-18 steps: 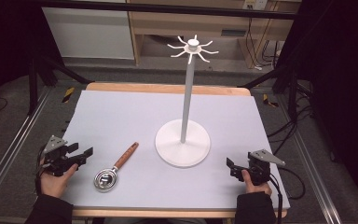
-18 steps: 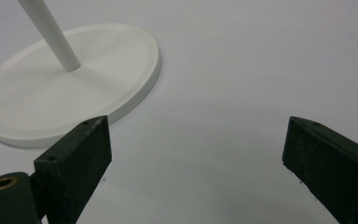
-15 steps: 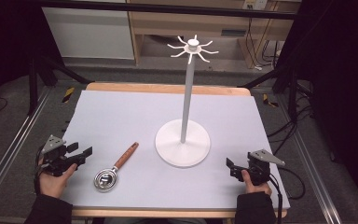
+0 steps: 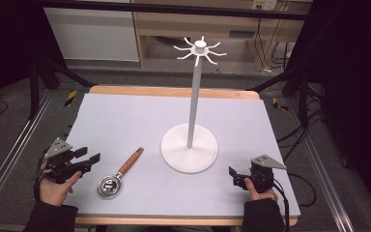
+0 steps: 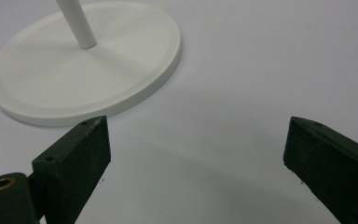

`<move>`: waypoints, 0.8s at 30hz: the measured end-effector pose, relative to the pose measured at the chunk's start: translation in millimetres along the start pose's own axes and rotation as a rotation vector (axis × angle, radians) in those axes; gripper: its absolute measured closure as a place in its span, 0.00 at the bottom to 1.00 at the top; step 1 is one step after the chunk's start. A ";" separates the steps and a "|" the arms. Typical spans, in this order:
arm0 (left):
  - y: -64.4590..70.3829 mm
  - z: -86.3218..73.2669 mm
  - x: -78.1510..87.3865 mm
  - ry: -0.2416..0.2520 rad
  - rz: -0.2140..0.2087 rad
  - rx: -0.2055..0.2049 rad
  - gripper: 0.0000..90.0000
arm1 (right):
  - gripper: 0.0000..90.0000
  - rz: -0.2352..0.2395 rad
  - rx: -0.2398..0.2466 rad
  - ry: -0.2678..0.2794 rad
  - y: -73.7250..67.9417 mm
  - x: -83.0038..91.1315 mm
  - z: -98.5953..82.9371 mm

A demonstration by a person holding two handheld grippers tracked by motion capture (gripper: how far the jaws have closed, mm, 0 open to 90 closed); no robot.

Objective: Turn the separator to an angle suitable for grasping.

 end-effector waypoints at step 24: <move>51.9 32.9 -28.1 -0.097 -0.121 -0.126 0.41 | 0.09 0.016 0.020 0.002 -7.0 3.4 4.9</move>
Point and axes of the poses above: each handheld gripper's, and its own axes: x roughly backward along the jaws, z roughly out of its top, y roughly to its right, the point moved 8 cm from there along -x, roughly forward along the jaws, and after that the axes turned 12 degrees about y, right-handed, at the moved point
